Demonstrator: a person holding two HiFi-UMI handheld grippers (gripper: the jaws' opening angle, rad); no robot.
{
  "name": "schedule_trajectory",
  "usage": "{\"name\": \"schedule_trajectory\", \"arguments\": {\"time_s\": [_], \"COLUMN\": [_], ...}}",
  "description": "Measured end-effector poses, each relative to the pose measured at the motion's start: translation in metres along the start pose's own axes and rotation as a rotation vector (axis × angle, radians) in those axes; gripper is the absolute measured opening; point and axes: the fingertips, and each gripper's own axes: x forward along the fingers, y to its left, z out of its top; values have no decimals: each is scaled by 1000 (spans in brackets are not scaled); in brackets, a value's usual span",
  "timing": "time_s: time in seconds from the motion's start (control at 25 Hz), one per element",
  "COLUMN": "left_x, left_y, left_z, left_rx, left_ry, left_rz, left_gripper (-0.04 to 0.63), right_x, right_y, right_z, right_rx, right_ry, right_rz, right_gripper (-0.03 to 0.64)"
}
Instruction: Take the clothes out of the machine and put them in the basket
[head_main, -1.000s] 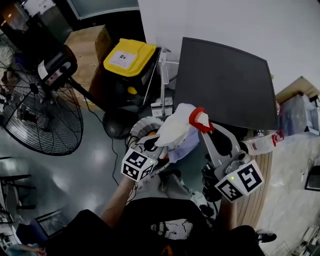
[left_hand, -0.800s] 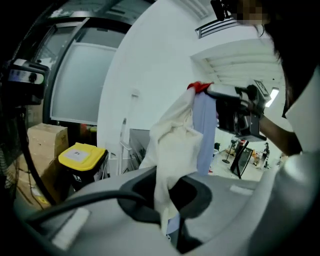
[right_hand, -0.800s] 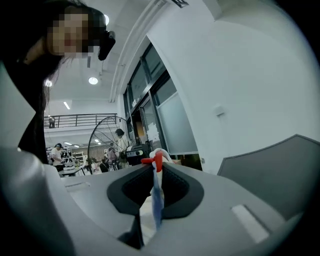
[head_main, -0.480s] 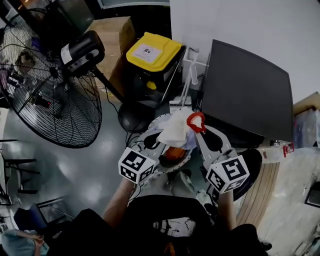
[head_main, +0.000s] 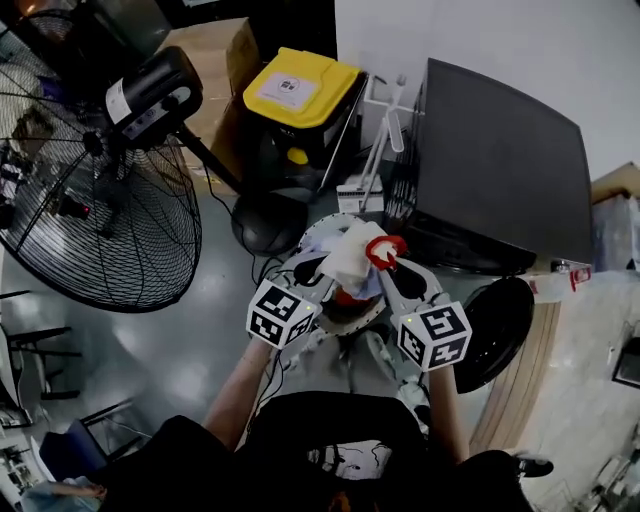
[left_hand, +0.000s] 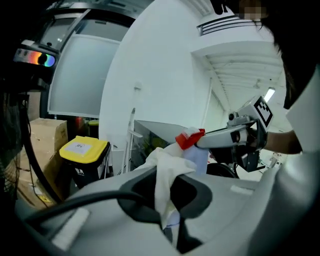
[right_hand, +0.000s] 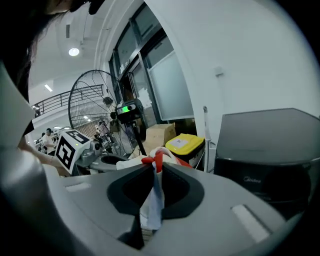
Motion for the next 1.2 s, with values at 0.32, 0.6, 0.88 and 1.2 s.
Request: {"name": "schedule_trajectory", "arguments": {"time_s": [0.32,0.6,0.88,1.2], "left_x": [36,63,88,77], "left_y": [28,52,75,75], "left_z": [-86,-159,-232,-275], "left_rx": [31,44,74,9], "left_ry": [155,287,450,564], "left_rz": [-35,-49,-53,-118], "left_gripper": [22,22,48,158], "right_x": [45,82,116,138], "right_y": [-13,-32,-48,-46], "right_z": [-74,-154,-214,-236], "right_rx": [83,167,214,323], "right_ry": [120,213,293,286], "right_rz": [-82,-168,-236,-200], "right_gripper": [58,58,72,238]}}
